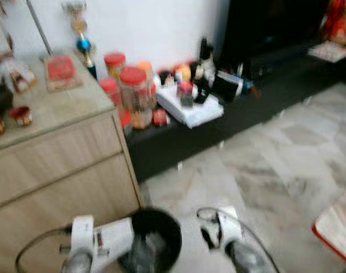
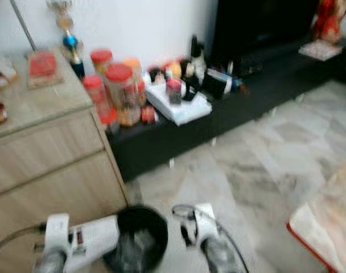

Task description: Picking trash to rubbish bin

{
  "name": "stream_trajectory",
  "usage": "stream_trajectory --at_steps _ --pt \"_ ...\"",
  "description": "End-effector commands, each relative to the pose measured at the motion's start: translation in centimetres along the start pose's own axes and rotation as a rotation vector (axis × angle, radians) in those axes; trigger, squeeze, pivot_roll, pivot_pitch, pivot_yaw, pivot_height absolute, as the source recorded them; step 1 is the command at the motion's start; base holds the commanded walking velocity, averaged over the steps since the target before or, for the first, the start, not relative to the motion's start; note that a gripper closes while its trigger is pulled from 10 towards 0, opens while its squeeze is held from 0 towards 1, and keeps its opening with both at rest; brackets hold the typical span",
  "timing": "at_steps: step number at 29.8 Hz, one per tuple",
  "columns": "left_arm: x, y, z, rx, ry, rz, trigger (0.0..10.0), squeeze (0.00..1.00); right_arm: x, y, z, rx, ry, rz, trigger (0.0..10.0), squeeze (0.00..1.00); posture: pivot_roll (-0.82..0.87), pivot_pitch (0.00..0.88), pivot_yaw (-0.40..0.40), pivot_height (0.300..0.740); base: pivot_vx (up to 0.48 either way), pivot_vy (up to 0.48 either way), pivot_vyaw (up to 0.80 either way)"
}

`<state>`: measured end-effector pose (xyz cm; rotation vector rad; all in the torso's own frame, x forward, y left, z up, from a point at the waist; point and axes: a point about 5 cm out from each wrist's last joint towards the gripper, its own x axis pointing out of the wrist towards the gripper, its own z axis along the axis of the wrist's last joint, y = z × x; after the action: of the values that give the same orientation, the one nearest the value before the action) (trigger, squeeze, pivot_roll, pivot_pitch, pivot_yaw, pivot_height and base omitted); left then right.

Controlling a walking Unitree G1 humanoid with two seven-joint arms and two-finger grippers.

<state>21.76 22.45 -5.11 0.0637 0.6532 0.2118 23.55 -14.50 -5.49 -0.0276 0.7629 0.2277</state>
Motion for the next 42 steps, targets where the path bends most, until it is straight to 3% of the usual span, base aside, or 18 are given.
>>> stream_trajectory --at_steps 1,9,13,15,19,25,36,42 --pt "0.0 0.7 0.3 0.016 -0.029 0.003 10.0 0.0 0.4 1.3 1.3 -0.039 -0.039 0.07 10.0 0.0 0.06 0.0 0.019 0.74 0.0 0.0 0.0" --pt "0.5 0.5 2.8 -0.02 -0.145 -0.008 10.0 0.0 0.9 3.4 3.5 -0.074 -0.101 0.217 10.0 0.0 0.06 0.0 0.014 0.74 0.0 0.0 0.0" --pt "0.5 0.5 2.9 -0.021 -0.151 -0.009 10.0 0.0 0.9 3.4 3.6 -0.072 -0.104 0.225 10.0 0.0 0.06 0.0 0.014 0.74 0.0 0.0 0.0" --pt "0.6 0.6 4.7 0.044 -0.25 -0.021 10.0 0.0 1.0 4.2 4.7 -0.121 -0.142 0.284 10.0 0.0 0.05 0.0 0.016 0.74 0.0 0.0 0.0" --pt "0.5 0.2 6.7 0.092 -0.363 -0.069 10.0 0.0 1.0 4.5 5.5 -0.13 -0.171 0.305 10.0 0.0 0.06 0.0 0.01 0.74 0.0 0.0 0.0" --pt "0.8 -0.2 7.8 0.073 -0.378 -0.067 10.0 0.0 1.0 4.9 5.7 -0.14 -0.179 0.32 10.0 0.0 0.06 0.0 0.004 0.74 0.0 0.0 0.0" --pt "1.1 -3.2 8.9 0.065 -0.377 -0.206 10.0 0.0 1.0 5.7 7.1 -0.17 -0.227 0.376 10.0 0.0 0.05 0.0 -0.004 0.74 0.0 0.0 0.0" --pt "1.1 -3.8 9.0 0.07 -0.362 -0.22 10.0 0.0 1.1 6.2 7.5 -0.185 -0.234 0.39 10.0 0.0 0.05 0.009 -0.009 0.74 0.0 0.0 0.0"
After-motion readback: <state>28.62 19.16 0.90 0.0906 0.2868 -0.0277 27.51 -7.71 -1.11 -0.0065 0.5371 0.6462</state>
